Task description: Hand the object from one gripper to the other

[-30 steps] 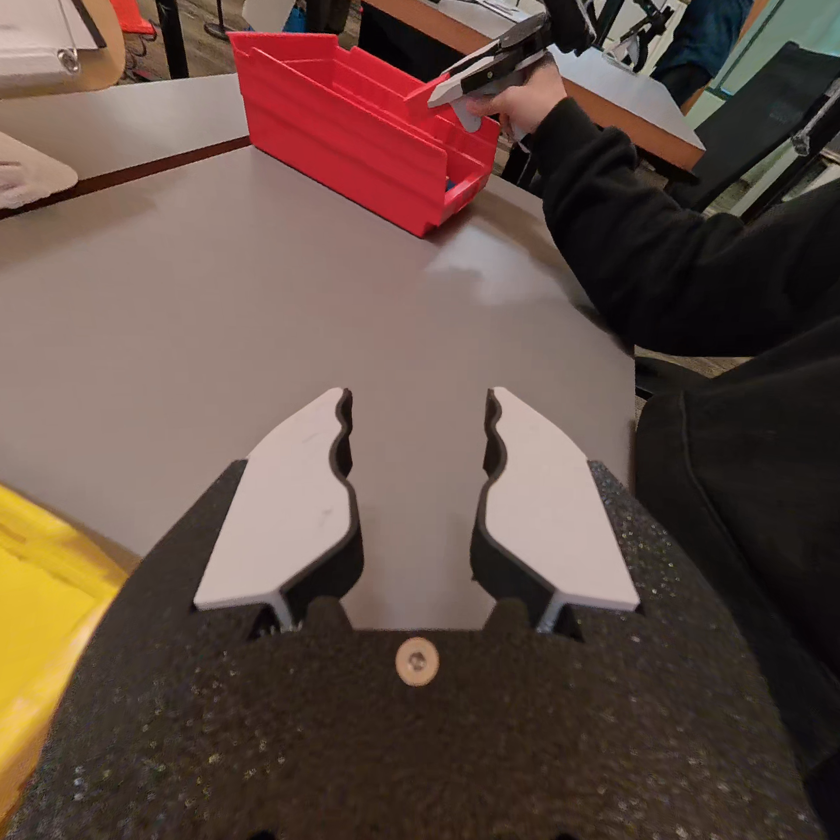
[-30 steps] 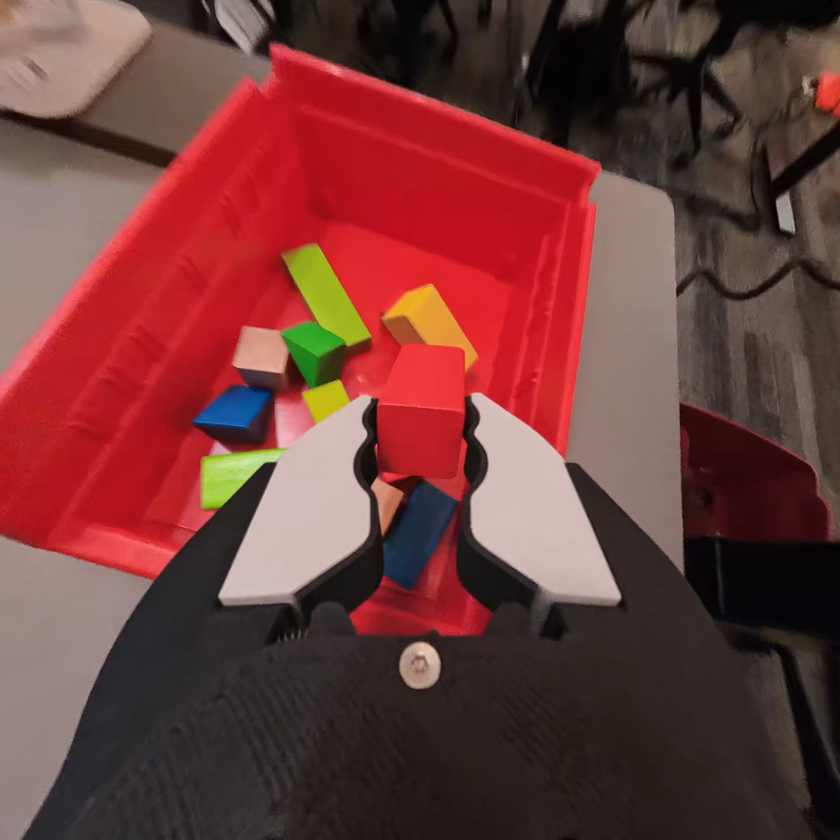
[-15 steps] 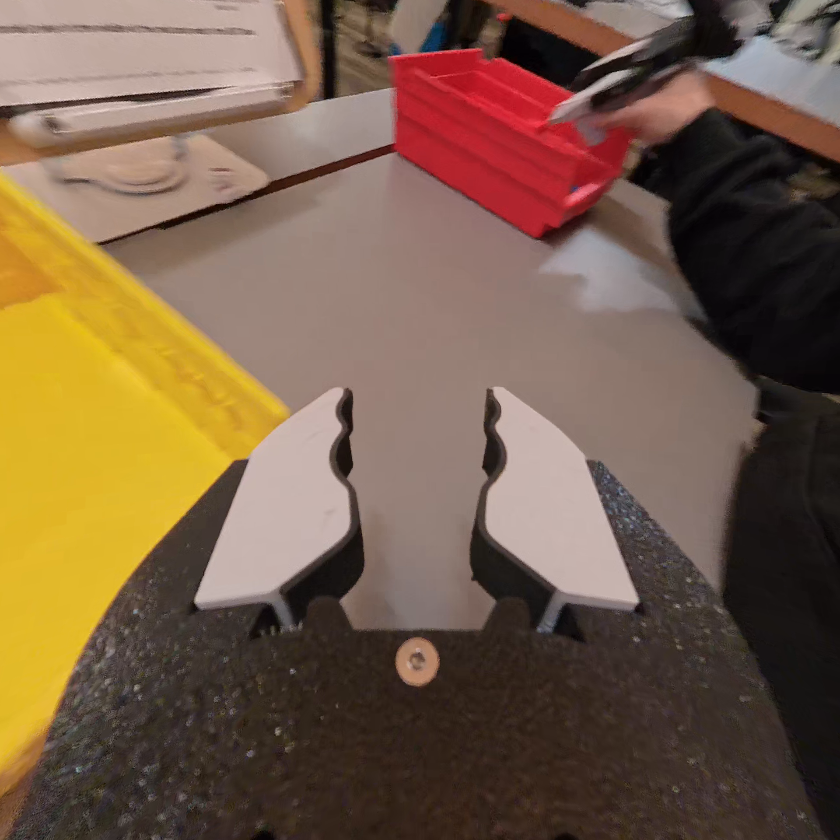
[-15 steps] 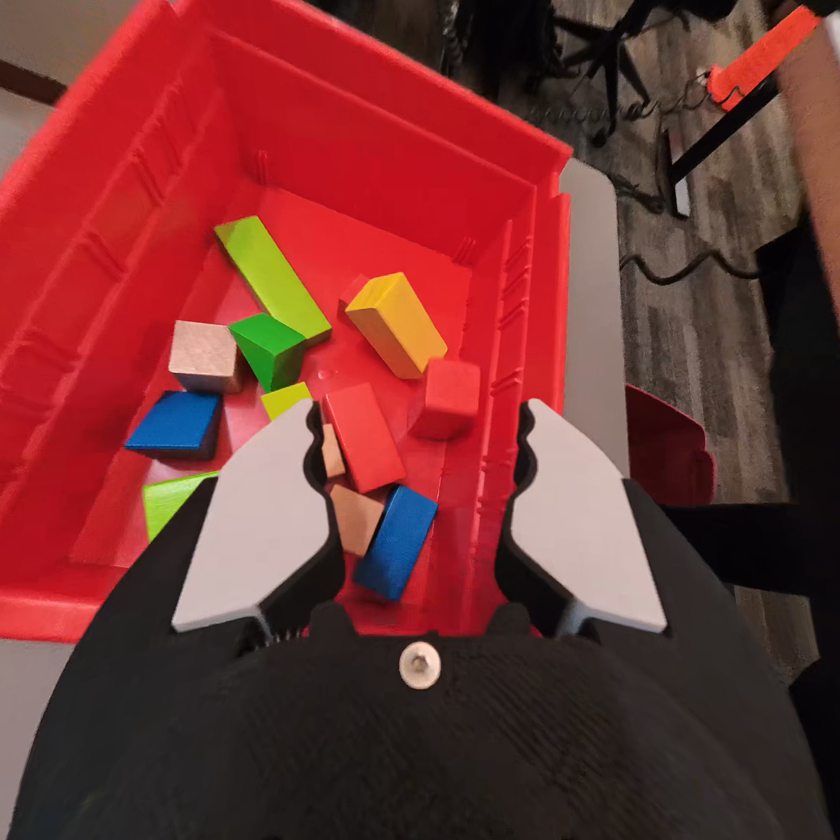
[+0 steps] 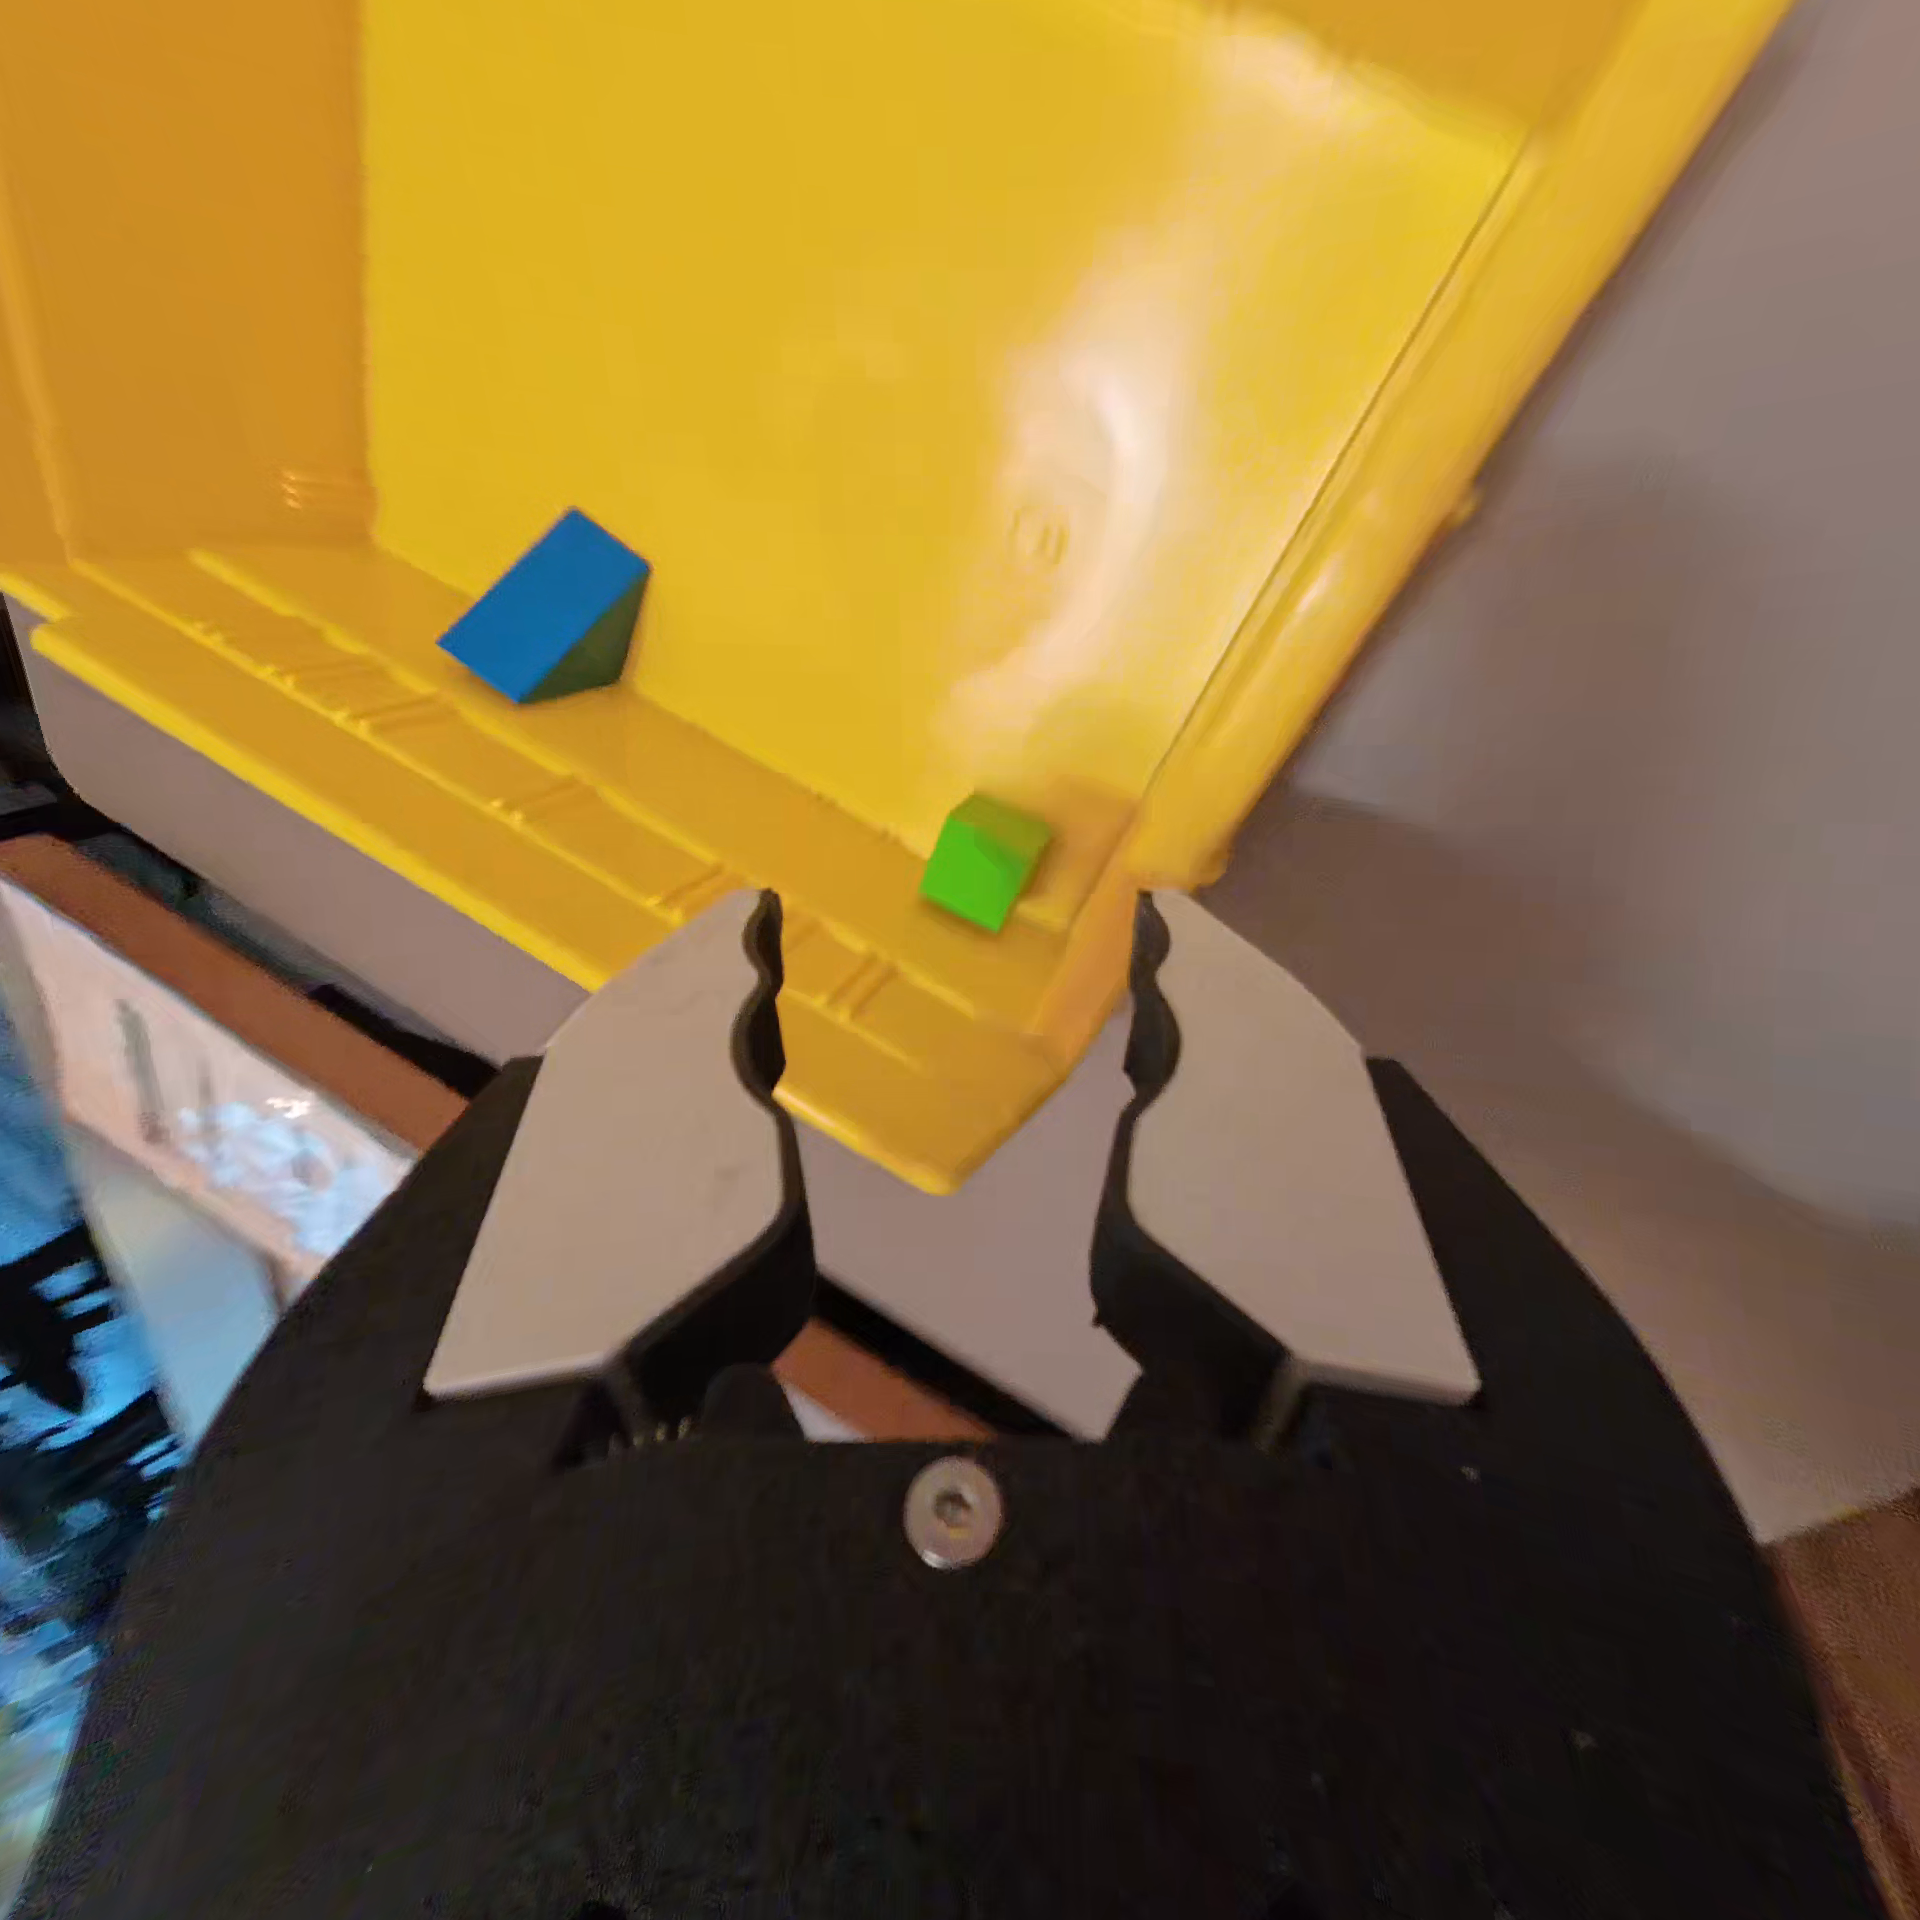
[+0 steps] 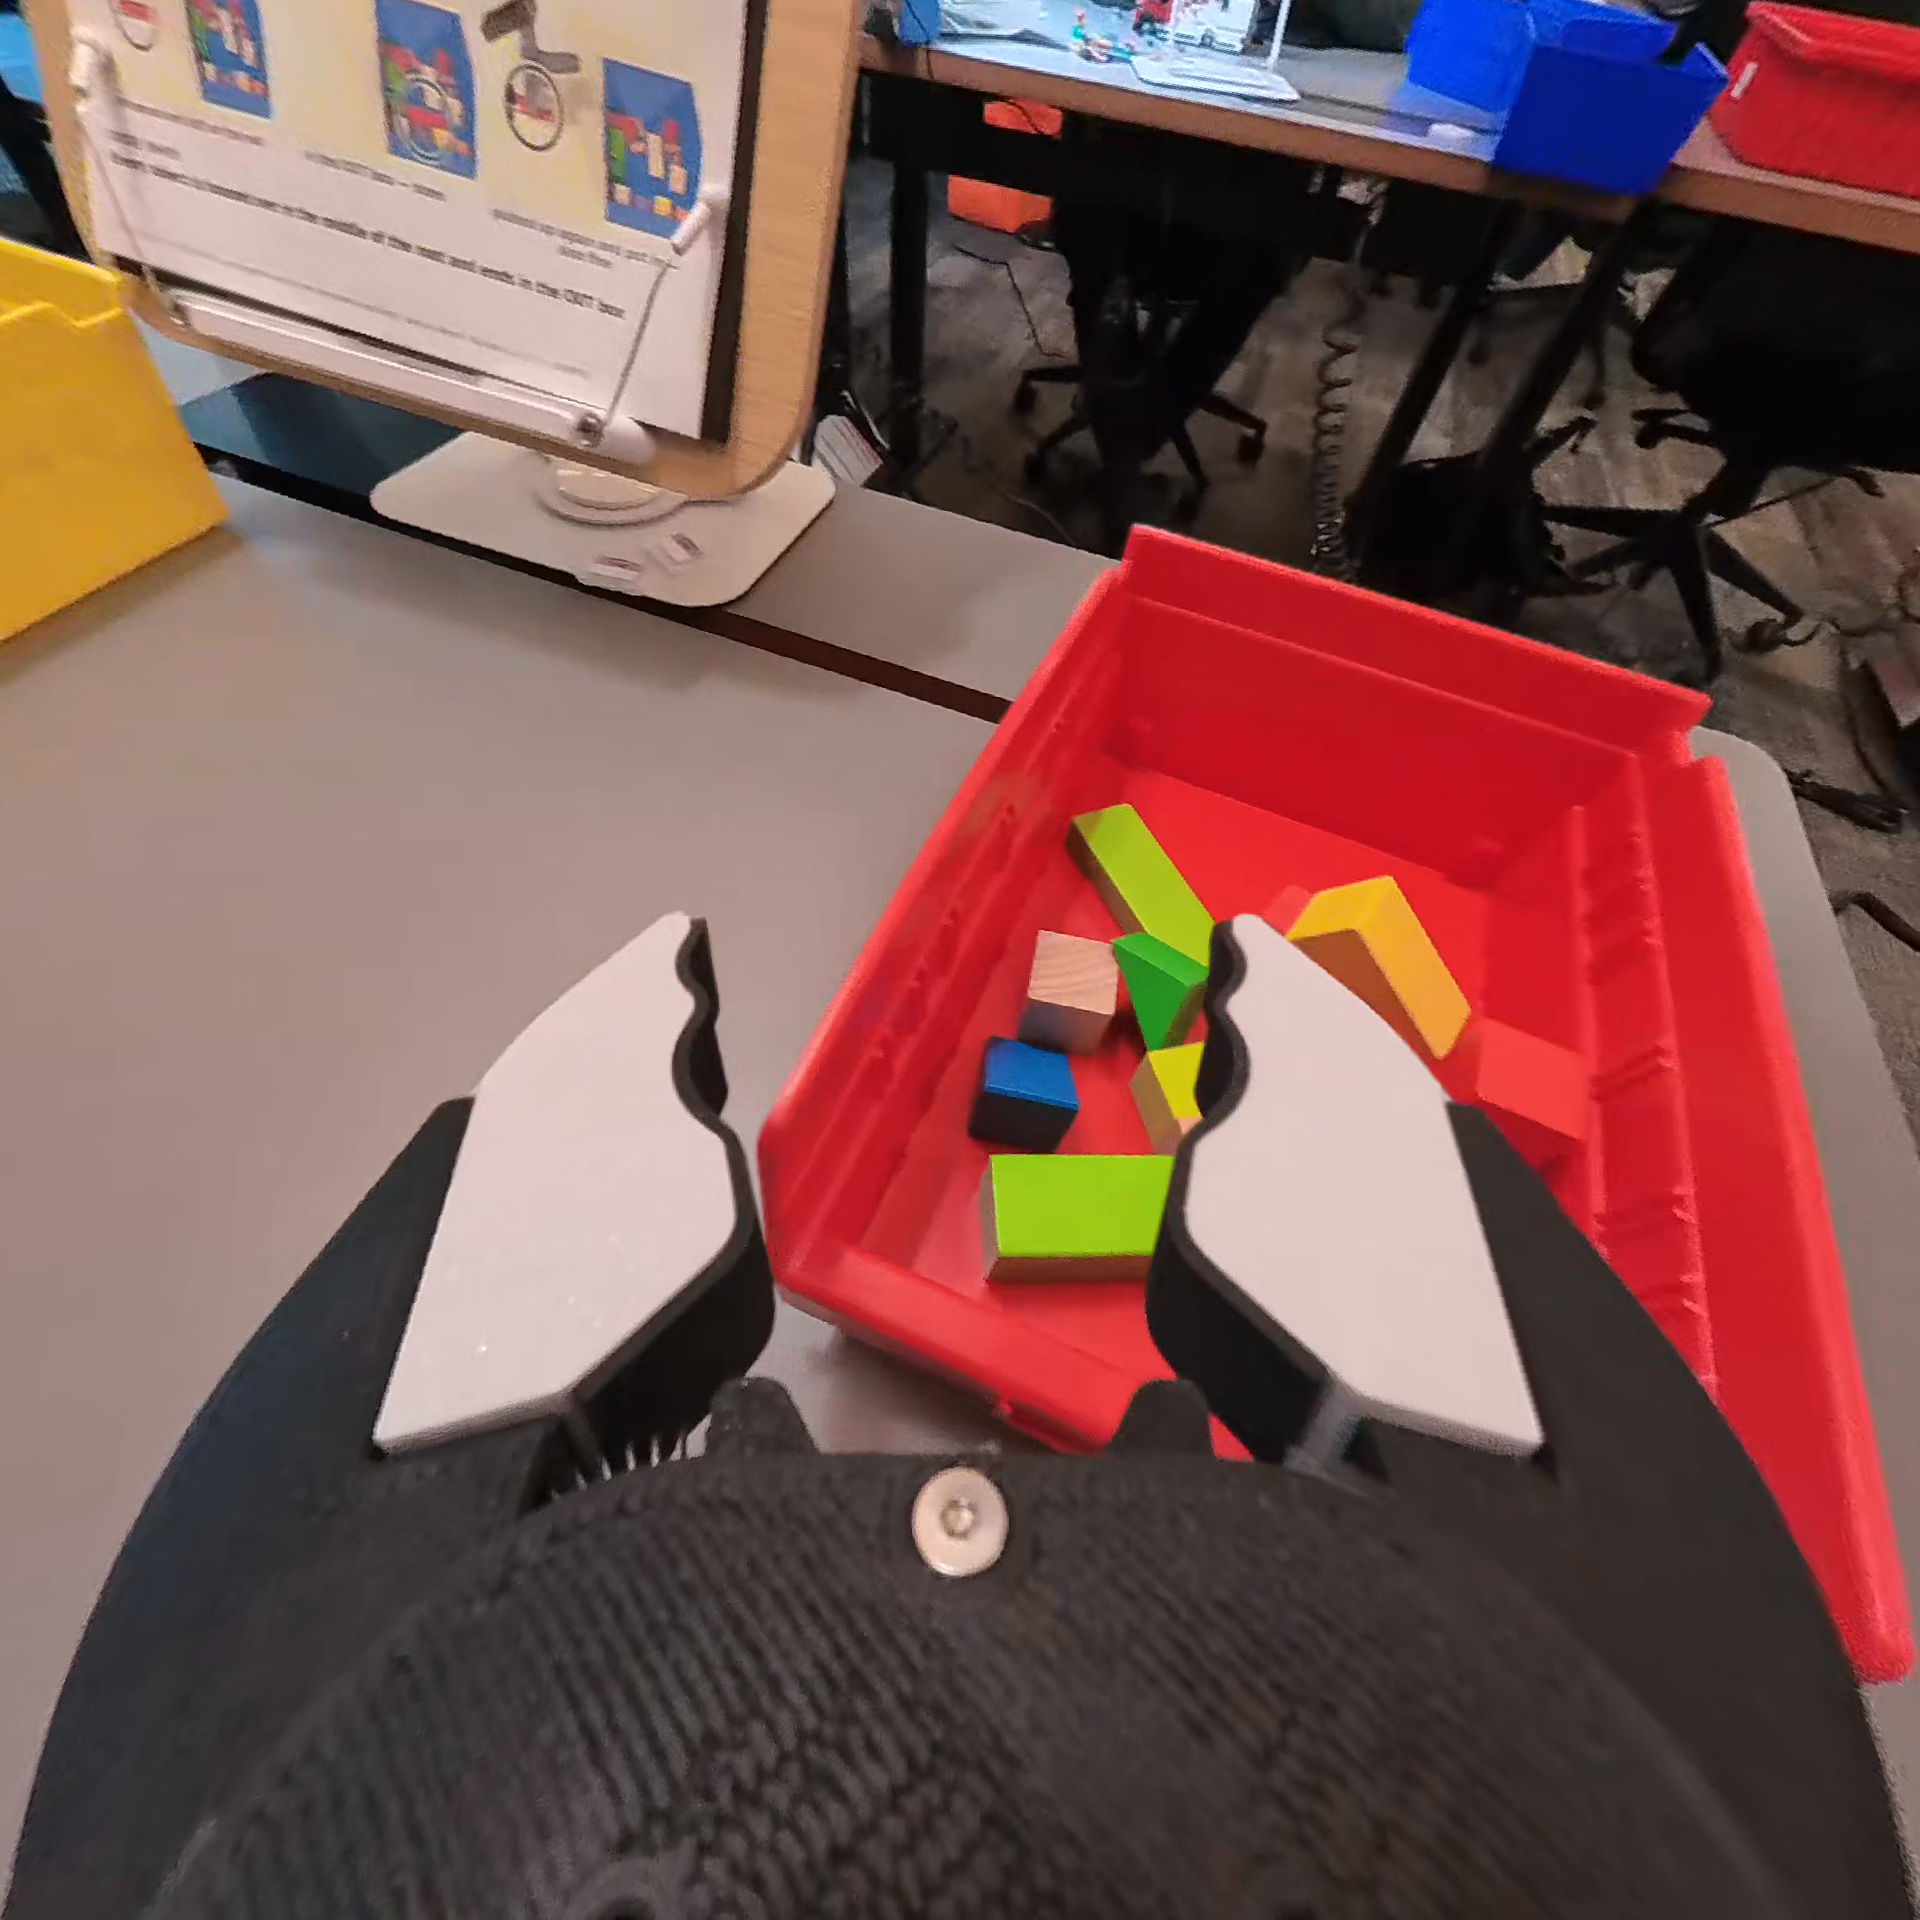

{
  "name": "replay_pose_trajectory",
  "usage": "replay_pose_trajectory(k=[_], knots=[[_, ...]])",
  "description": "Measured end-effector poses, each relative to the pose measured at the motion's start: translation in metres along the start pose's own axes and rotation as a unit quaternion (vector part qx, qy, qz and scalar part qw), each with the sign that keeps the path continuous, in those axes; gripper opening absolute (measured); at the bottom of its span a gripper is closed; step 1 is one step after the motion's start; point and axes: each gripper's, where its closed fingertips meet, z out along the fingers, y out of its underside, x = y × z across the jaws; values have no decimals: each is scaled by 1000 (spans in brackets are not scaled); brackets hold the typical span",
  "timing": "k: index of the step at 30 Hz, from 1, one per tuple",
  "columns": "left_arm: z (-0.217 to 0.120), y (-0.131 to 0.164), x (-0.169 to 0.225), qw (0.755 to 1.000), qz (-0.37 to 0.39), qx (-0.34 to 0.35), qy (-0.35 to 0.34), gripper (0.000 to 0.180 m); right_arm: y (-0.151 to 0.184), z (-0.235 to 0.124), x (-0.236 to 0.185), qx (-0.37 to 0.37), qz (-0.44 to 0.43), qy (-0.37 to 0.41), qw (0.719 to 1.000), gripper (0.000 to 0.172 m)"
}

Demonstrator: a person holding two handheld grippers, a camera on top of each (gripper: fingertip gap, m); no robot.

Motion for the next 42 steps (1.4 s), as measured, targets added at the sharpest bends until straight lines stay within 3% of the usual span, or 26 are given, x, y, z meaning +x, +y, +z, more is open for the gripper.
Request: replay_pose_trajectory(k=[1, 4, 11, 19, 23, 26, 30, 32, 34, 37, 40, 42], knots=[[7, 6, -5, 999, 28, -34, 3, 63, -2, 0, -3, 3, -3, -4, 1000, 91], [23, 18, -13, 986, 102, -128, 23, 68, -4, -1, -10, 10, -5, -16, 1000, 91], [52, 26, -9, 948, 188, -239, 92, 63, -3, -2, -9, 16, 7, -30, 999, 93], [72, 33, -4, 920, 207, -310, 119, 50, 0, 1, -9, 17, 17, -40, 999, 93], [78, 41, 3, 912, 193, -334, 139, 27, 0, 2, -9, 18, 15, -37, 999, 93], [76, 39, -5, 918, 189, -332, 104, 27, 1, 3, -11, 16, 18, -41, 999, 93], [61, 11, -21, 966, 103, -230, 59, 27, -4, 4, -18, 23, 16, -49, 998, 93], [45, -19, -24, 990, 36, -126, 50, 27, -10, 4, -28, 33, 15, -65, 997, 92], [23, -55, -21, 998, -20, -5, 57, 27, -17, 5, -43, 43, 15, -89, 995, 92], [-22, -121, -4, 973, -71, 198, 93, 27, -32, 7, -77, 69, 23, -149, 986, 91], [-70, -174, 21, 922, -82, 356, 132, 27, -46, 6, -121, 93, 40, -228, 968, 90], [-94, -203, 41, 889, -70, 426, 155, 27, -56, 3, -153, 110, 53, -285, 951, 90]])
